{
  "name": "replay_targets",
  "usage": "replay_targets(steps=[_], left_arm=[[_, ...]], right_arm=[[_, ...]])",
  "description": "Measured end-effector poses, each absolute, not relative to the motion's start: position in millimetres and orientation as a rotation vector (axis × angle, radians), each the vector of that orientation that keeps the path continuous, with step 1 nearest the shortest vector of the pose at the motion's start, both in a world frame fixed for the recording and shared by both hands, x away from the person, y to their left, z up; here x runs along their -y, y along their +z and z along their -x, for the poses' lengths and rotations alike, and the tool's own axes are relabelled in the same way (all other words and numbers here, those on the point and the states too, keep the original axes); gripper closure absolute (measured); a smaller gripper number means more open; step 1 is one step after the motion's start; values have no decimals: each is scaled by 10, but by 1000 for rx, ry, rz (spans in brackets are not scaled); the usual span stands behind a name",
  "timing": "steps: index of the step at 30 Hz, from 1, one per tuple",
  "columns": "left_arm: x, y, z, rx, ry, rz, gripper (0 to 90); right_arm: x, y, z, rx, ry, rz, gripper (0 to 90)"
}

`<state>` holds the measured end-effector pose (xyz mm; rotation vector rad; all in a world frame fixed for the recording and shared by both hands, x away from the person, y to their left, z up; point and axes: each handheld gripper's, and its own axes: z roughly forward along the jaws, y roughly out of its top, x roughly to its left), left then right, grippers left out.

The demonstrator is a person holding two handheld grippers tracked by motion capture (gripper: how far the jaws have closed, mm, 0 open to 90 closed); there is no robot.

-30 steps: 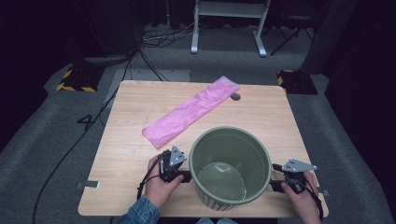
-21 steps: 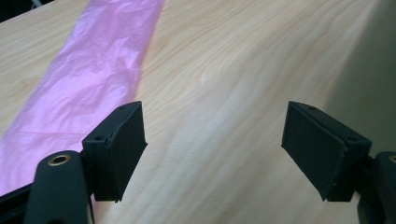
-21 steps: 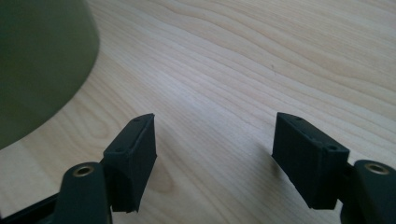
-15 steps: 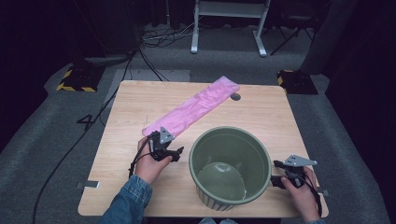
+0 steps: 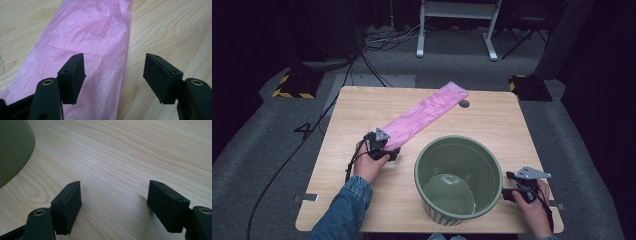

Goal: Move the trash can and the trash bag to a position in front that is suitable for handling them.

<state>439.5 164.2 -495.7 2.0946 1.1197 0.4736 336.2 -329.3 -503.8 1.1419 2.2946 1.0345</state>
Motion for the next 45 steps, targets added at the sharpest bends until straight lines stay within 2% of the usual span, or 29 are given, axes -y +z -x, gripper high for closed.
replay_targets(steps=[4, 6, 7, 8, 11, 12, 18, 25, 31, 38, 39, 40, 41, 43, 44, 45], left_arm=[[-1692, -4982, -4421, -1172, 461, -2090, 426], [-1726, -4976, -4425, -1193, 450, -2069, 497], [-1737, -4971, -4419, -1198, 449, -2069, 541], [-1747, -4965, -4413, -1200, 447, -2069, 630], [-1763, -4943, -4379, -1201, 416, -2089, 822], [-1764, -4935, -4360, -1196, 415, -2103, 855], [-1762, -4893, -4146, -1180, 369, -2118, 886], [-1781, -4818, -3647, -1132, 354, -2140, 896], [-1767, -4800, -3246, -1115, 267, -2129, 888], [-1740, -4694, -2828, -1095, 262, -2151, 889], [-1729, -4673, -2765, -1092, 251, -2154, 862], [-1717, -4658, -2723, -1088, 249, -2157, 754], [-1697, -4632, -2668, -1064, 260, -2173, 754], [-1676, -4591, -2622, -1025, 313, -2151, 497], [-1671, -4563, -2620, -1019, 334, -2140, 421], [-1670, -4530, -2636, -1016, 355, -2131, 382]], right_arm=[[3294, -5037, -3362, -2296, 1035, -1142, 275], [3294, -5037, -3362, -2296, 1036, -1143, 274], [3294, -5037, -3363, -2296, 1036, -1143, 274], [3295, -5037, -3363, -2296, 1036, -1144, 275], [3295, -5037, -3362, -2296, 1036, -1144, 275], [3295, -5037, -3362, -2296, 1036, -1144, 275], [3295, -5037, -3363, -2296, 1036, -1143, 274], [3294, -5038, -3363, -2295, 1036, -1143, 274], [3293, -5038, -3362, -2295, 1035, -1142, 274], [3293, -5038, -3362, -2295, 1035, -1142, 274], [3293, -5038, -3362, -2295, 1035, -1142, 274], [3293, -5038, -3362, -2295, 1035, -1142, 274], [3293, -5038, -3362, -2295, 1035, -1142, 274], [3293, -5038, -3362, -2295, 1035, -1142, 273], [3291, -5038, -3362, -2294, 1036, -1143, 273], [3288, -5037, -3363, -2295, 1035, -1145, 272]])
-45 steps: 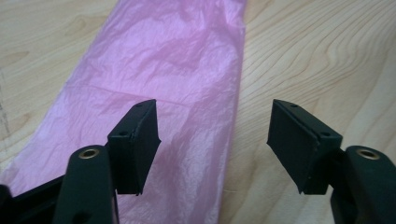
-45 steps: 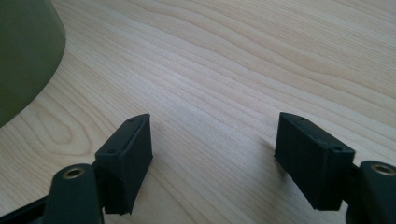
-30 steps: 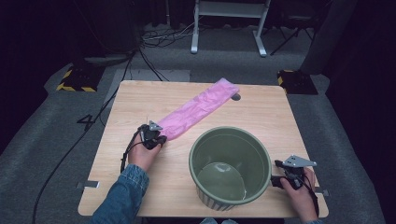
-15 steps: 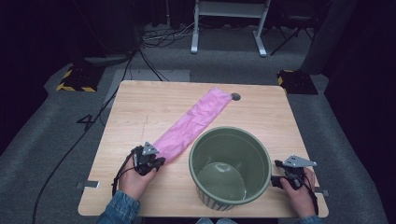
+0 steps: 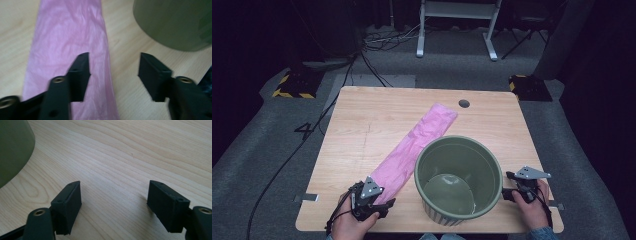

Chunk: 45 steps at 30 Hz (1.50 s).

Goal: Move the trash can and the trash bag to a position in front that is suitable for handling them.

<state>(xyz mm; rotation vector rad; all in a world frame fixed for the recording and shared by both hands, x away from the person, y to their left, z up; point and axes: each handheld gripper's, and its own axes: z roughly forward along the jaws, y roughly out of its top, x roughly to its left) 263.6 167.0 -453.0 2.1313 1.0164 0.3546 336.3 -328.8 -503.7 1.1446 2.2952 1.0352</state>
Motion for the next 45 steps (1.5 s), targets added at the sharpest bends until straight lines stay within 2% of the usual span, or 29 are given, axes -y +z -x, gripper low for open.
replay_targets(steps=[3, 6, 10, 15, 24, 29, 35, 41, 43, 45], left_arm=[[-1674, -4434, -2768, -1024, 415, -2101, 309], [-1654, -4341, -2955, -1020, 436, -2085, 294], [-1568, -4257, -3142, -997, 468, -2100, 228], [-1452, -4221, -3392, -989, 396, -2109, 231], [-1261, -4282, -3868, -963, 398, -2118, 240], [-1277, -4422, -4120, -985, 409, -2104, 239], [-1234, -4610, -4346, -1018, 305, -2107, 225], [-1184, -4782, -4412, -1057, 312, -2204, 232], [-1174, -4815, -4403, -1074, 296, -2250, 267], [-1170, -4834, -4381, -1078, 292, -2297, 448]], right_arm=[[3275, -5037, -3366, -2295, 1031, -1142, 270], [3271, -5037, -3367, -2295, 1032, -1143, 270], [3267, -5038, -3375, -2295, 1035, -1148, 264], [3255, -5039, -3379, -2290, 1028, -1145, 261], [3255, -5039, -3373, -2292, 1031, -1146, 262], [3256, -5039, -3374, -2292, 1031, -1146, 262], [3255, -5038, -3372, -2293, 1030, -1145, 262], [3254, -5039, -3366, -2297, 1034, -1138, 265], [3254, -5039, -3367, -2297, 1034, -1138, 265], [3254, -5039, -3366, -2297, 1034, -1138, 265]])
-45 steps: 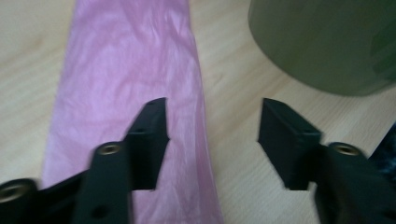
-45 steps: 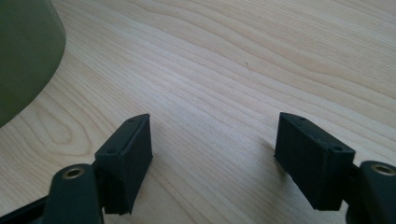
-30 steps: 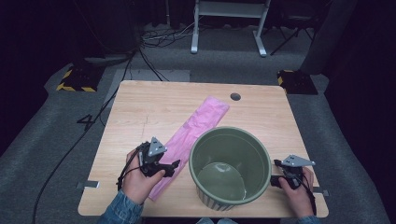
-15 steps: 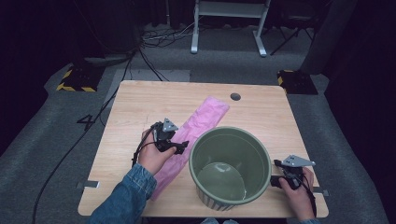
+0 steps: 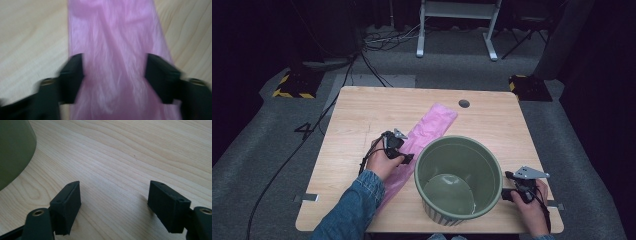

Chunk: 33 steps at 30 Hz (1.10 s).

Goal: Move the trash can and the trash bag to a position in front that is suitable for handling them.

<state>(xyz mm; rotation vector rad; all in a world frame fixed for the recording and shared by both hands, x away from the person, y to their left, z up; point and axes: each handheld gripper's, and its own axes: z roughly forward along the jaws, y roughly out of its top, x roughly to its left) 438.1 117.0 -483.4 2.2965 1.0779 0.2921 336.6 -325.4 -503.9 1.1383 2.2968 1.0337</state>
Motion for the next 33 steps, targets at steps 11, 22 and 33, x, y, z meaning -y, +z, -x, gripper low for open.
replay_targets(steps=[11, 22, 33], left_arm=[[-1340, -4765, -4040, -1149, 232, -2330, 672], [-1329, -4639, -3912, -1122, 301, -2242, 253], [-961, -4847, -4175, -1064, 276, -2395, 153]], right_arm=[[3254, -5039, -3367, -2297, 1034, -1139, 265], [3256, -5038, -3369, -2299, 1035, -1139, 265], [3258, -5038, -3371, -2306, 1037, -1132, 265]])
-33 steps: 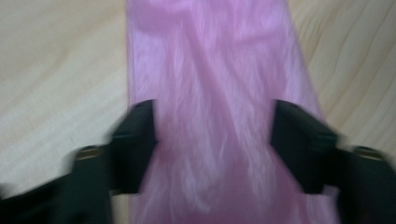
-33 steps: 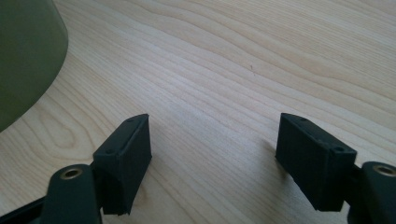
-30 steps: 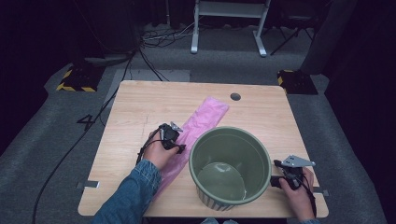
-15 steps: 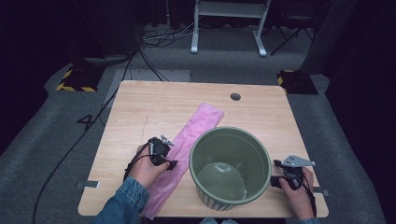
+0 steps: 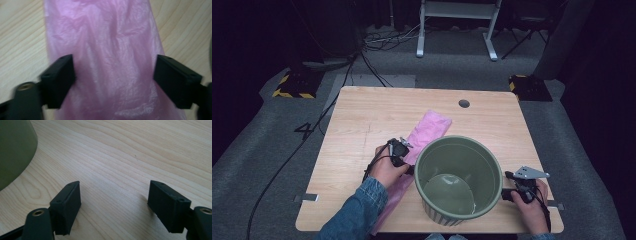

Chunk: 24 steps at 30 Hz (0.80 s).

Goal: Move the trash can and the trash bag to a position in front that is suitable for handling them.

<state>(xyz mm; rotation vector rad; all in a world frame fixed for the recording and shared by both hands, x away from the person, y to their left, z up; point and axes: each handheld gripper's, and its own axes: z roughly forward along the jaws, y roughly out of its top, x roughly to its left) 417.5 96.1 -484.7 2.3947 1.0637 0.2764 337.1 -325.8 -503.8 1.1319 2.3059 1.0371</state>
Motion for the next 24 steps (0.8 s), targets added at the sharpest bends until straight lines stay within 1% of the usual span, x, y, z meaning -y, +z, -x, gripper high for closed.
replay_targets(steps=[2, 6, 7, 8, 10, 12, 15, 16, 18, 21, 24], left_arm=[[-923, -4825, -4176, -1106, 279, -2412, 156], [-901, -4800, -4191, -1123, 270, -2436, 169], [-907, -4792, -4194, -1136, 269, -2432, 187], [-919, -4776, -4199, -1141, 269, -2436, 224], [-934, -4749, -4191, -1154, 266, -2438, 331], [-940, -4738, -4176, -1148, 270, -2437, 414], [-969, -4722, -4163, -1130, 270, -2438, 635], [-983, -4723, -4165, -1130, 270, -2435, 672], [-1017, -4724, -4177, -1126, 277, -2433, 775], [-1072, -4742, -4186, -1121, 274, -2404, 862], [-1133, -4768, -4196, -1076, 254, -2371, 890]], right_arm=[[3257, -5039, -3369, -2307, 1039, -1129, 265], [3256, -5039, -3362, -2311, 1041, -1123, 265], [3257, -5038, -3361, -2313, 1041, -1122, 265], [3258, -5038, -3362, -2313, 1040, -1122, 265], [3258, -5038, -3363, -2313, 1041, -1126, 265], [3258, -5039, -3363, -2313, 1041, -1126, 265], [3258, -5038, -3362, -2313, 1041, -1126, 264], [3258, -5039, -3363, -2313, 1042, -1127, 265], [3258, -5038, -3362, -2313, 1041, -1126, 265], [3258, -5039, -3363, -2313, 1042, -1126, 265], [3258, -5038, -3363, -2313, 1041, -1126, 265]])
